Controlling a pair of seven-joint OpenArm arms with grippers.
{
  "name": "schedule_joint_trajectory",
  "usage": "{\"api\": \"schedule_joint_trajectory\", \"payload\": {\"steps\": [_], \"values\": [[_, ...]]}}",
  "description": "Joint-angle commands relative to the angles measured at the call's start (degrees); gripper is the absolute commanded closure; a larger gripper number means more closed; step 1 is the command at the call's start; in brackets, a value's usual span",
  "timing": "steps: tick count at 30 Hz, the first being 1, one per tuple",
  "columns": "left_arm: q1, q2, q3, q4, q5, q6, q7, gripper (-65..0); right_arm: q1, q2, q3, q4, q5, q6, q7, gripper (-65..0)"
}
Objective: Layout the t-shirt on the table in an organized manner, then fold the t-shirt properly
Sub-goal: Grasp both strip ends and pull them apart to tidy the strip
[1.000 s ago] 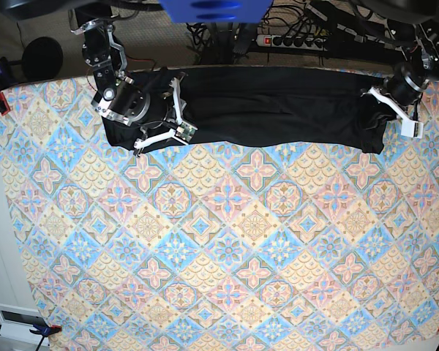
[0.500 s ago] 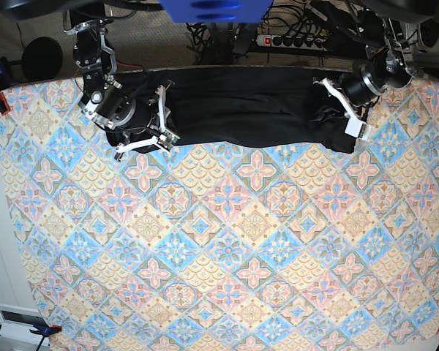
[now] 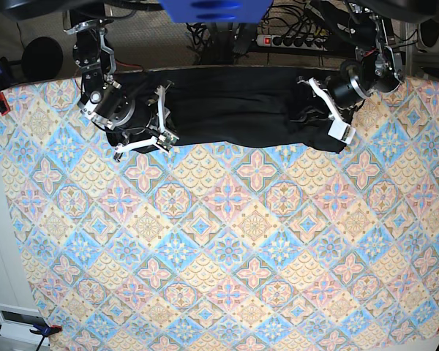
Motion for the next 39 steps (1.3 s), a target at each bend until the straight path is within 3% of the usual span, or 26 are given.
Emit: {"api": "schedule_joint_trajectory", "payload": {"steps": [1,6,11,14,17,21,25,28,33,39], "values": [[-0.22,-0.23,0.57,1.35,-1.54,-0.46,-1.5,-8.4,0.54,0.31,0.15,1.3,0.61,-0.12,1.06,-13.3],[-0.75,-0.23,1.1,2.49,-1.54,-0.73,-1.58,-21.6,0.54,0.31,0.15,1.3,0.61,-0.12,1.06,-13.3],[-1.27,-0.94,0.57,2.49,-3.12,-0.81,-1.58,-28.6,0.54,0.31,0.5,1.3,0.61,-0.12,1.06,-13.3],[-1.27,-3.49,0.39,2.4,-5.67,-0.81,-1.67,-28.8,0.54,0.31,0.5,1.3,0.61,-0.12,1.06,-13.3],[-1.1,-4.63,-4.97,2.23,-7.16,-0.81,-1.67,-28.8,0.54,0.31,0.24,1.3,0.61,-0.12,0.97,-13.3],[-1.19,-4.89,-13.76,0.56,-4.08,-0.64,-1.23,-28.8,0.54,0.31,0.41,1.3,0.61,-0.12,0.88,-13.3],[-1.01,-6.74,-14.9,-0.94,0.05,-0.55,-1.14,-28.8,0.45,0.31,0.85,1.3,0.61,-0.12,0.79,-13.3],[-1.01,-6.74,-14.9,-2.35,3.48,-0.55,-1.58,-28.8,-2.18,0.31,6.65,1.3,0.61,-0.12,0.71,-13.3],[-1.45,-6.74,-15.08,-6.04,2.95,-0.64,-1.58,-28.8,-3.94,0.31,17.73,1.04,0.7,-0.12,0.0,-13.8],[-1.71,-6.48,-15.08,-6.65,2.86,-0.73,-1.67,-28.8,-3.68,0.31,25.47,0.51,2.81,-0.12,-3.6,-24.7]]}}
